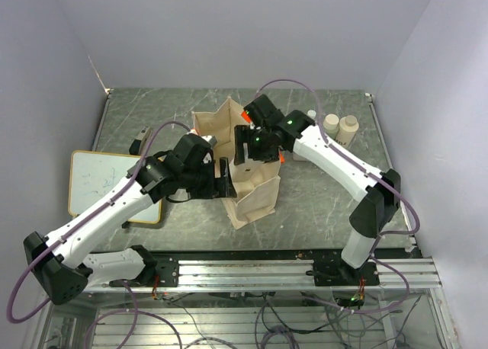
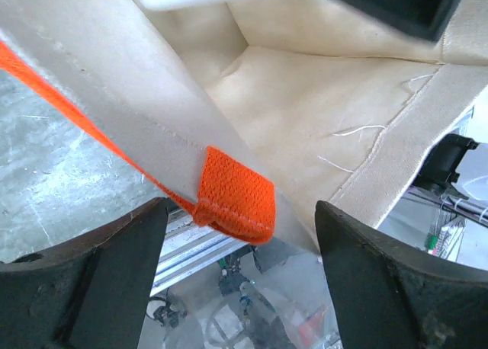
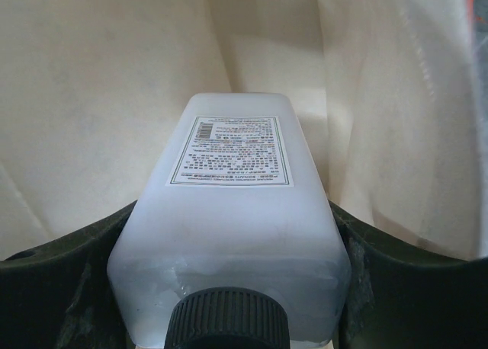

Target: Take the personal care products out of the canvas bag

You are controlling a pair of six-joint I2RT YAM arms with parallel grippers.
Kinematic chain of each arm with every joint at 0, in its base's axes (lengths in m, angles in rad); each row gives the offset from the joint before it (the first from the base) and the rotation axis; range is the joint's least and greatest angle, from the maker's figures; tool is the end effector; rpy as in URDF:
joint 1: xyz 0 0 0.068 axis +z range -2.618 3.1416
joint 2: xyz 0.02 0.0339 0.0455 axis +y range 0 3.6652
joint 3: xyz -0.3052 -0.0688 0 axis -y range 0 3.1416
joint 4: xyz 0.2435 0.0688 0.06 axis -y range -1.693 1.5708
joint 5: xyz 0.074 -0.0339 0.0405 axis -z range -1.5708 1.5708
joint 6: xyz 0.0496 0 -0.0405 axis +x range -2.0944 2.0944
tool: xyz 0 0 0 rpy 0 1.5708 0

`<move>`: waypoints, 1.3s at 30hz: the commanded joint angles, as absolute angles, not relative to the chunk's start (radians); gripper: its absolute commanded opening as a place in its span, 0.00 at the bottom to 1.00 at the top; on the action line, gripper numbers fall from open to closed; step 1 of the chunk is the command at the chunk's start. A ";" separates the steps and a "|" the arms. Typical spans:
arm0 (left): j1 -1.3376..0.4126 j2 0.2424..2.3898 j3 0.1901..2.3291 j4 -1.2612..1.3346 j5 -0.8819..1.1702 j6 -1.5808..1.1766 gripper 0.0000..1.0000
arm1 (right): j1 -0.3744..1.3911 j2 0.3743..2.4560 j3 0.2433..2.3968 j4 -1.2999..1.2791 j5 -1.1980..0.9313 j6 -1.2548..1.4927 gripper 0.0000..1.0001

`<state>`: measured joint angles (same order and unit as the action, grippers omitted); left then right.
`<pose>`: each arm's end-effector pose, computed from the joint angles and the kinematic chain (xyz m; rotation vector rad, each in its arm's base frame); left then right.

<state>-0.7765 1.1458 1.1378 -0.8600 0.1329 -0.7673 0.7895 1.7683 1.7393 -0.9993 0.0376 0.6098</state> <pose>0.1507 -0.1573 0.3556 0.0758 2.6147 -0.7934 0.2751 0.2747 0.3599 -0.2256 2.6594 0.4396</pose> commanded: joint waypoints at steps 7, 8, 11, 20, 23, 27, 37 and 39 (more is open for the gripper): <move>-0.785 1.090 1.235 -0.909 -0.008 -0.776 0.90 | 0.560 1.591 1.739 -0.643 -0.460 0.805 0.00; -0.785 1.093 1.241 -0.910 -0.014 -0.775 0.90 | 0.528 1.578 1.733 -0.600 -0.507 0.832 0.00; -0.783 1.104 1.253 -0.912 -0.014 -0.773 0.90 | 0.456 1.541 1.712 -0.490 -0.613 0.906 0.00; -0.783 1.128 1.269 -0.900 -0.008 -0.766 0.91 | 0.250 1.407 1.671 -0.512 -0.585 0.856 0.00; -0.783 1.138 1.276 -0.901 -0.006 -0.757 0.90 | 0.206 1.357 1.678 -0.664 -0.426 0.704 0.00; -0.782 1.150 1.287 -0.902 -0.010 -0.745 0.90 | 0.200 1.277 1.545 -0.810 -0.206 0.532 0.00; -0.774 1.191 1.343 -0.926 -0.010 -0.705 0.91 | 0.183 1.224 1.226 -0.909 0.102 0.404 0.00; -0.770 1.197 1.356 -0.932 -0.010 -0.698 0.91 | 0.157 1.267 1.227 -0.899 0.126 0.369 0.00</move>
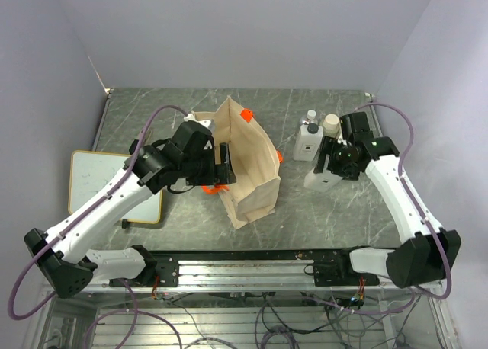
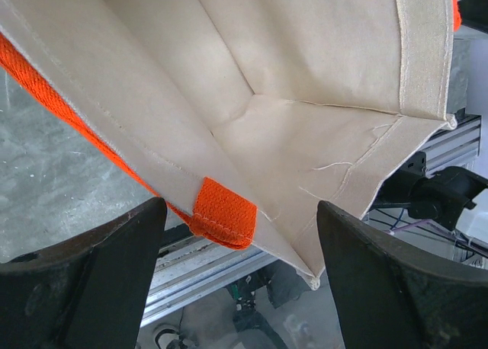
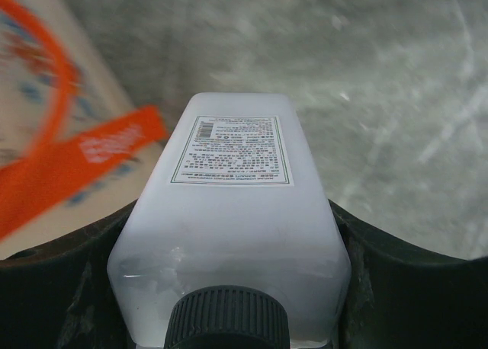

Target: Take the personal care products out of the canvas bag

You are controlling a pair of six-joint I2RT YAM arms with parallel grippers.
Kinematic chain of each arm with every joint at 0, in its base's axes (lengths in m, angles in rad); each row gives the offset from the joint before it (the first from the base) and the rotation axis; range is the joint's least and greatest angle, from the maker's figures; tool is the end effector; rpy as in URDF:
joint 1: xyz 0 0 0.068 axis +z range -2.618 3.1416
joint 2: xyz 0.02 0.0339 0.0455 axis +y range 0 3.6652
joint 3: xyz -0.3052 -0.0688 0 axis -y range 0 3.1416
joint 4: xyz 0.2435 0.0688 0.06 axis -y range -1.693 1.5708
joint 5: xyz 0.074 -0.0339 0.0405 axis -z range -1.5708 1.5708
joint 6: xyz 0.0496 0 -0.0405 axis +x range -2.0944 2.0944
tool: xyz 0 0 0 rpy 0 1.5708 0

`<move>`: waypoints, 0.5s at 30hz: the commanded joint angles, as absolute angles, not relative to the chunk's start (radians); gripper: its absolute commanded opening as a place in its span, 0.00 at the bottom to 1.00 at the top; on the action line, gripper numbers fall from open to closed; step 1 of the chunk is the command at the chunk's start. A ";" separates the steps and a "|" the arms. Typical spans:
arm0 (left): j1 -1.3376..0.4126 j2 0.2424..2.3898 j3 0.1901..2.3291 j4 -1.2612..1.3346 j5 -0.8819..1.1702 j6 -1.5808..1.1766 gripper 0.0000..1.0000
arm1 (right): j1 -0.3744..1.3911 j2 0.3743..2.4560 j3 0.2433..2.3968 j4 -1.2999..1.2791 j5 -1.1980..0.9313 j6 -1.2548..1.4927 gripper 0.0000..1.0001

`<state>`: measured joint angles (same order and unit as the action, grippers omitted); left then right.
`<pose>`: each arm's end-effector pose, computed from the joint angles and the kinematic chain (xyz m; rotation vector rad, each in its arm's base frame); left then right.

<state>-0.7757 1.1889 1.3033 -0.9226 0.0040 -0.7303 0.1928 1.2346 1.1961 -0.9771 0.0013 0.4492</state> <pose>0.1617 -0.1589 0.3947 0.0588 2.5003 -0.6893 0.2258 0.0440 0.3472 0.3335 2.5832 0.2326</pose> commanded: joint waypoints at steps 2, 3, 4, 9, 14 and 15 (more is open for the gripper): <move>-0.768 1.201 1.364 -0.935 -0.009 -0.691 0.90 | 0.117 1.316 1.238 -0.878 0.132 0.330 0.00; -0.765 1.202 1.367 -0.942 -0.011 -0.689 0.90 | 0.092 1.342 1.246 -0.870 0.126 0.312 0.00; -0.762 1.201 1.368 -0.946 -0.011 -0.687 0.90 | 0.064 1.370 1.257 -0.863 0.113 0.294 0.00; -0.754 1.175 1.356 -0.963 -0.006 -0.689 0.90 | 0.009 1.499 1.346 -0.817 0.117 0.235 0.00; -0.744 1.164 1.373 -0.992 -0.010 -0.679 0.90 | 0.006 1.624 1.479 -0.828 0.139 0.212 0.00; -0.742 1.164 1.378 -0.998 -0.010 -0.677 0.89 | 0.006 1.646 1.502 -0.830 0.139 0.207 0.00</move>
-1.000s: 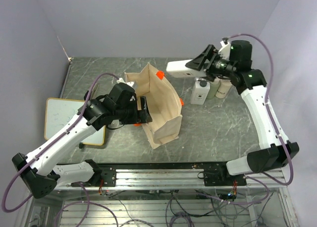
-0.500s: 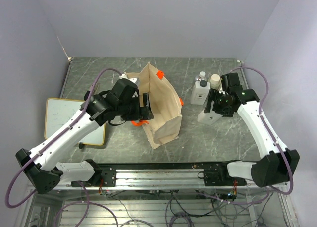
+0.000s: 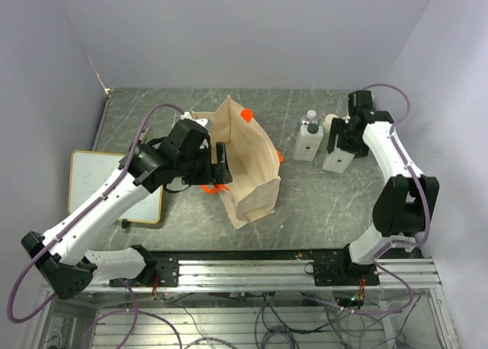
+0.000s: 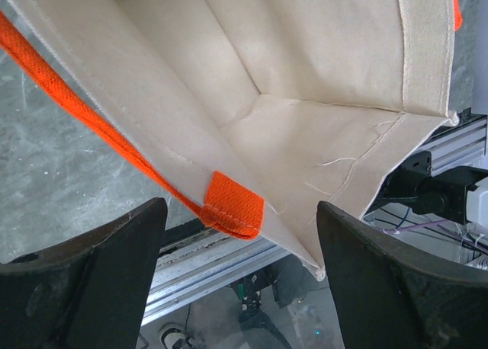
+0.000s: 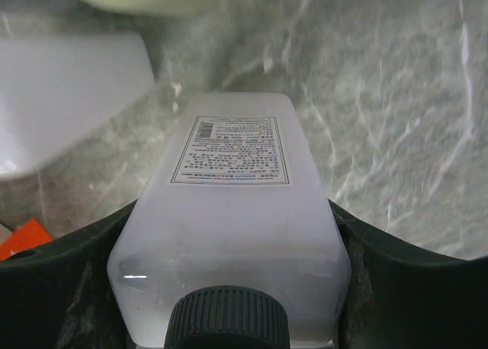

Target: Take the personal care products out of the canvas bag

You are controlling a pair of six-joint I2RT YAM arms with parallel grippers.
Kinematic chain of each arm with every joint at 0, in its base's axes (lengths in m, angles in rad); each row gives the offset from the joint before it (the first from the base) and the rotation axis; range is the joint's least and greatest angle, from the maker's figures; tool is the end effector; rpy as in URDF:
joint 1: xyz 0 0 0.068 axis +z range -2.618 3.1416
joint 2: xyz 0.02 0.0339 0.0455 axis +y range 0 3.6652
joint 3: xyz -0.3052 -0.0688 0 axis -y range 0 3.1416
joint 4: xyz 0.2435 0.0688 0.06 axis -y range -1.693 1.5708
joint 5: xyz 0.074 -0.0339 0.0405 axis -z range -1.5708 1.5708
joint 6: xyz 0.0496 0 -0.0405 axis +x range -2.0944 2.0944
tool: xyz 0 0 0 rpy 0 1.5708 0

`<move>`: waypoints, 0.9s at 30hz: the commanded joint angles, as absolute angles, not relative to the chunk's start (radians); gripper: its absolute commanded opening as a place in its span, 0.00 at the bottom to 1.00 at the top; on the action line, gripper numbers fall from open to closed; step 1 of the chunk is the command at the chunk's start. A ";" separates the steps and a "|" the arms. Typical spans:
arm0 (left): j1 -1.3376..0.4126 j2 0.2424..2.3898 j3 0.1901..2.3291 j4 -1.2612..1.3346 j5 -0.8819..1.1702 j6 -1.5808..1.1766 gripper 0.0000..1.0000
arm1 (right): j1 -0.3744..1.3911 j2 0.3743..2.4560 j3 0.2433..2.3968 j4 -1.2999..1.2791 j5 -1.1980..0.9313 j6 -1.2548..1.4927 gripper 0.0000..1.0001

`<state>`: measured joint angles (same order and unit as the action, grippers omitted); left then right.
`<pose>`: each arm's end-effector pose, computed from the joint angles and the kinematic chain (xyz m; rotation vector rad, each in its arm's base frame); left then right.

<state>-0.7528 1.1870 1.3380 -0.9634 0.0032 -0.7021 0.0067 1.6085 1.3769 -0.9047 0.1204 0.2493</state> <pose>0.1622 -0.1522 0.4027 0.0649 2.4956 -0.6645 0.3342 -0.0037 0.3092 0.3616 2.6704 -0.0852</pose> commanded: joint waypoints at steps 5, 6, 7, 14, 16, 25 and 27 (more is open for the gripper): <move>-0.738 1.155 1.385 -1.019 -0.017 -0.676 0.89 | 0.005 1.737 1.603 -0.857 0.157 0.194 0.02; -0.738 1.153 1.384 -1.021 -0.019 -0.676 0.89 | 0.005 1.751 1.617 -0.859 0.155 0.189 0.03; -0.737 1.150 1.384 -1.024 -0.019 -0.676 0.90 | 0.005 1.764 1.628 -0.860 0.148 0.185 0.05; -0.732 1.149 1.398 -1.042 -0.019 -0.671 0.89 | 0.005 1.836 1.691 -0.882 0.087 0.164 0.19; -0.730 1.150 1.400 -1.042 -0.021 -0.669 0.89 | 0.004 1.837 1.685 -0.877 0.076 0.159 0.24; -0.729 1.164 1.419 -1.038 -0.011 -0.667 0.89 | 0.005 1.855 1.650 -0.883 0.095 0.170 0.56; -0.728 1.163 1.418 -1.034 -0.012 -0.669 0.90 | 0.004 1.848 1.639 -0.882 0.097 0.167 0.65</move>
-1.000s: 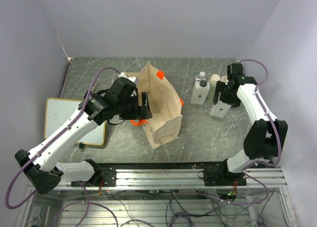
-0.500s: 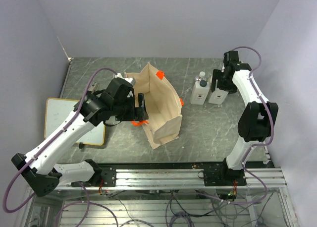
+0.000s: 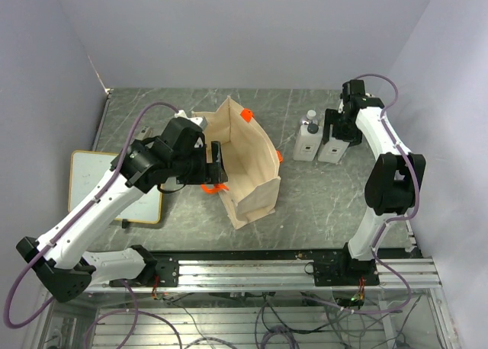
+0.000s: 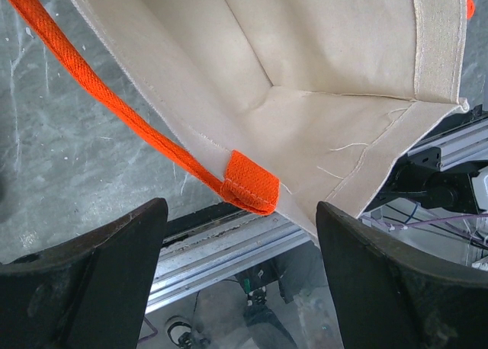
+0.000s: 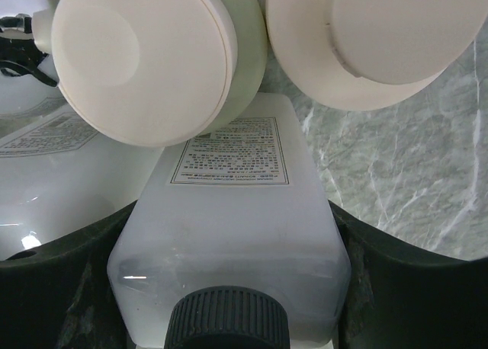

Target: Take the personal care products out of the canvas bag

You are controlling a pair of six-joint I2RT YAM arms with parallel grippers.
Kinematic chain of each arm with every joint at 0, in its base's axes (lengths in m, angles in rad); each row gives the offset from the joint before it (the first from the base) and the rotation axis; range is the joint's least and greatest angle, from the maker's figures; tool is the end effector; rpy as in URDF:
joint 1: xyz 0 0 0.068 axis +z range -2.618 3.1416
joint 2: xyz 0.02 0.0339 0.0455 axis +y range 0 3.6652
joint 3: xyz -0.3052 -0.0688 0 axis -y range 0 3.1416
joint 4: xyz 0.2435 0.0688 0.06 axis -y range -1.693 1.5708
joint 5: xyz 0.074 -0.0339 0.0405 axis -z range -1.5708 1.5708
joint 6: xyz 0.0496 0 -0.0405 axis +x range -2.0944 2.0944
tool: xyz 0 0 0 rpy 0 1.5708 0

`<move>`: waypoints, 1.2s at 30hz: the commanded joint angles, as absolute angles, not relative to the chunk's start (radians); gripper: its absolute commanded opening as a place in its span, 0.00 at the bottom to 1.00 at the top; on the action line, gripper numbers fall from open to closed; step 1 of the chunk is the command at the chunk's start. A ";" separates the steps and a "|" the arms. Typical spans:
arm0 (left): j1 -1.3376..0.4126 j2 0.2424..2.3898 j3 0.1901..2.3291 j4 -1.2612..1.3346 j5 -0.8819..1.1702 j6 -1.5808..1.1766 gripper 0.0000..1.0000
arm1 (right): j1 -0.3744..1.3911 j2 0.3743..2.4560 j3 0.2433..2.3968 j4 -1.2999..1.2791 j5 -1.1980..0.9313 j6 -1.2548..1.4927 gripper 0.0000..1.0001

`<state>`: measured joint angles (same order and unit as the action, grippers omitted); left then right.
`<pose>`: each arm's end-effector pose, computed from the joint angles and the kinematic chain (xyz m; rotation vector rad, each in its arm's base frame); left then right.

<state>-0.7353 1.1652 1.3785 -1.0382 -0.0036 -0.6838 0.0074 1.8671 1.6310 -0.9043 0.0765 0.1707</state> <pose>0.1549 -0.1399 0.4133 0.0626 2.4993 -0.6339 0.4114 -0.0007 0.2946 0.2432 2.6950 -0.0505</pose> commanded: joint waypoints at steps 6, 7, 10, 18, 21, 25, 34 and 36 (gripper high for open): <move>-0.727 1.165 1.407 -1.009 -0.001 -0.680 0.90 | 0.005 1.838 1.646 -0.892 0.117 0.181 0.85; -0.727 1.167 1.408 -1.003 0.000 -0.681 0.90 | 0.005 1.837 1.649 -0.897 0.115 0.183 0.87; -0.727 1.176 1.417 -1.000 0.000 -0.678 0.90 | 0.006 1.814 1.653 -0.910 0.114 0.192 0.93; -0.722 1.196 1.440 -0.950 -0.021 -0.690 0.91 | 0.041 1.617 1.669 -0.989 0.158 0.226 1.00; -0.717 1.215 1.457 -0.932 -0.030 -0.696 0.91 | 0.124 1.546 1.689 -1.018 0.195 0.215 1.00; -0.698 1.235 1.511 -0.924 -0.061 -0.681 0.91 | 0.280 1.480 1.774 -1.049 0.215 0.166 1.00; -0.611 1.339 1.920 -1.051 -0.173 -0.581 0.94 | 0.368 1.367 2.141 -1.108 0.063 0.184 1.00; -0.610 1.341 2.006 -1.074 -0.200 -0.565 0.95 | 0.369 1.347 2.223 -1.121 0.087 0.184 1.00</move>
